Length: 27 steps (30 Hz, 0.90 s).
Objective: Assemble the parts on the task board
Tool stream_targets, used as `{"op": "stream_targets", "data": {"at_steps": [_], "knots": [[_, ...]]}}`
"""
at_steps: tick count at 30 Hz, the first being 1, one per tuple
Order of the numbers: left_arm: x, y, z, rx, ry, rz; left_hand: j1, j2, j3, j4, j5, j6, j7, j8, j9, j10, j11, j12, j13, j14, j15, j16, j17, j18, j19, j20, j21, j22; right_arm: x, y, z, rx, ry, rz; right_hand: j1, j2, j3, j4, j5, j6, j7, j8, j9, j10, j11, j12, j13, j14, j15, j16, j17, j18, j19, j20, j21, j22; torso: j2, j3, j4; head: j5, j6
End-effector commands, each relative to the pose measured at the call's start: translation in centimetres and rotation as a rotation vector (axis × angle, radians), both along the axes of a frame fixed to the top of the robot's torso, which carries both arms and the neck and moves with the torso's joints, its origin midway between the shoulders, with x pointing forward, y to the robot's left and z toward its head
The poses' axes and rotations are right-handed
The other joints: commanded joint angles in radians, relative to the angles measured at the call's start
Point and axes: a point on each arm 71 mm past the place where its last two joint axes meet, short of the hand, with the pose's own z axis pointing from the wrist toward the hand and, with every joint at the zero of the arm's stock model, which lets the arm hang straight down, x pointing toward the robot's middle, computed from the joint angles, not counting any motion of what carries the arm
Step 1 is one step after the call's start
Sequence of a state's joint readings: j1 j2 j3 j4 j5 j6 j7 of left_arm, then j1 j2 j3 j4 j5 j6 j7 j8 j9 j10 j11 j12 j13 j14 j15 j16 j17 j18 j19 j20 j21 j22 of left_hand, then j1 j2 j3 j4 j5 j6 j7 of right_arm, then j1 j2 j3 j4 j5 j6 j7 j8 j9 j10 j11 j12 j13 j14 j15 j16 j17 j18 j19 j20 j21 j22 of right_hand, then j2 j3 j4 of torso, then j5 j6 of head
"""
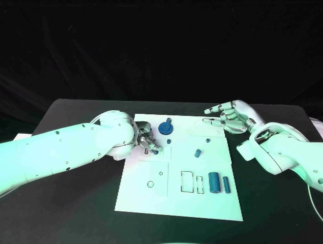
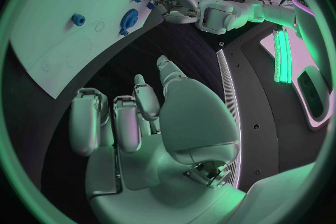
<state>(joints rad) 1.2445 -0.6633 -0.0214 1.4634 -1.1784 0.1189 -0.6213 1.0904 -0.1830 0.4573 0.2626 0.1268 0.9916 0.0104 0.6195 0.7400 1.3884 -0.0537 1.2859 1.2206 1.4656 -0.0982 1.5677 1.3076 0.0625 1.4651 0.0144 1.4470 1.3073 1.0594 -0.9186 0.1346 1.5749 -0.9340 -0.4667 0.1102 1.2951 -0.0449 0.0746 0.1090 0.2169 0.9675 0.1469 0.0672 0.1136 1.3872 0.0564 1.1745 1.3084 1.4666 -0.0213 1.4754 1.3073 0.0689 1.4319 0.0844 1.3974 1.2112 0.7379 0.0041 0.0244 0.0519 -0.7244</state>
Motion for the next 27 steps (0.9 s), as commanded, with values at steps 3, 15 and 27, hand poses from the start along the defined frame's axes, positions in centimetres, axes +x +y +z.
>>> {"op": "stream_targets", "data": {"at_steps": [3,15,27], "knots": [[-0.34,-0.09,-0.82,0.025,0.043,-0.015,-0.016,0.005,-0.038,0.017,0.001,0.010,0.001,-0.005,0.001,0.009,0.001,0.007,0.004,0.105,-0.006,0.003,0.263,-0.017,0.014,-0.006,0.005,0.063,-0.08,0.15,-0.03,-0.006,0.001,0.015,0.000,0.007,-0.003,-0.002,0.004,0.006,-0.003,0.005,0.001,-0.008,-0.001,-0.003,-0.001,0.070,-0.001,-0.004,0.120,0.002,-0.007,-0.003,-0.003,-0.001,0.000,-0.0001,0.0008,-0.002,-0.001],[-0.14,0.26,-0.71,0.027,0.037,-0.001,-0.049,0.032,-0.189,0.028,-0.001,0.020,-0.001,-0.013,0.005,0.013,-0.001,0.010,0.011,0.105,-0.008,0.003,0.263,-0.020,0.021,-0.008,0.010,0.077,-0.08,0.10,-0.05,-0.007,0.002,0.013,0.001,0.007,-0.003,-0.002,0.004,0.005,-0.003,0.004,0.001,-0.009,-0.001,-0.004,-0.002,0.070,-0.001,-0.005,0.119,0.002,-0.007,-0.004,-0.004,-0.002,0.000,-0.0002,0.0006,-0.003,0.001],[-0.05,0.44,-0.51,0.018,0.023,0.012,-0.077,0.059,-0.267,0.030,0.000,0.027,-0.004,-0.012,0.011,0.017,-0.003,0.012,0.015,0.105,-0.010,0.003,0.263,-0.021,0.024,-0.010,0.012,0.084,-0.03,0.01,-0.09,-0.008,0.004,0.010,0.002,0.007,-0.004,-0.003,0.004,0.005,-0.002,0.004,0.001,-0.011,-0.001,-0.008,-0.004,0.070,-0.001,-0.007,0.116,0.003,-0.008,-0.004,-0.005,-0.005,-0.001,-0.0005,0.0004,-0.003,0.003]]}}
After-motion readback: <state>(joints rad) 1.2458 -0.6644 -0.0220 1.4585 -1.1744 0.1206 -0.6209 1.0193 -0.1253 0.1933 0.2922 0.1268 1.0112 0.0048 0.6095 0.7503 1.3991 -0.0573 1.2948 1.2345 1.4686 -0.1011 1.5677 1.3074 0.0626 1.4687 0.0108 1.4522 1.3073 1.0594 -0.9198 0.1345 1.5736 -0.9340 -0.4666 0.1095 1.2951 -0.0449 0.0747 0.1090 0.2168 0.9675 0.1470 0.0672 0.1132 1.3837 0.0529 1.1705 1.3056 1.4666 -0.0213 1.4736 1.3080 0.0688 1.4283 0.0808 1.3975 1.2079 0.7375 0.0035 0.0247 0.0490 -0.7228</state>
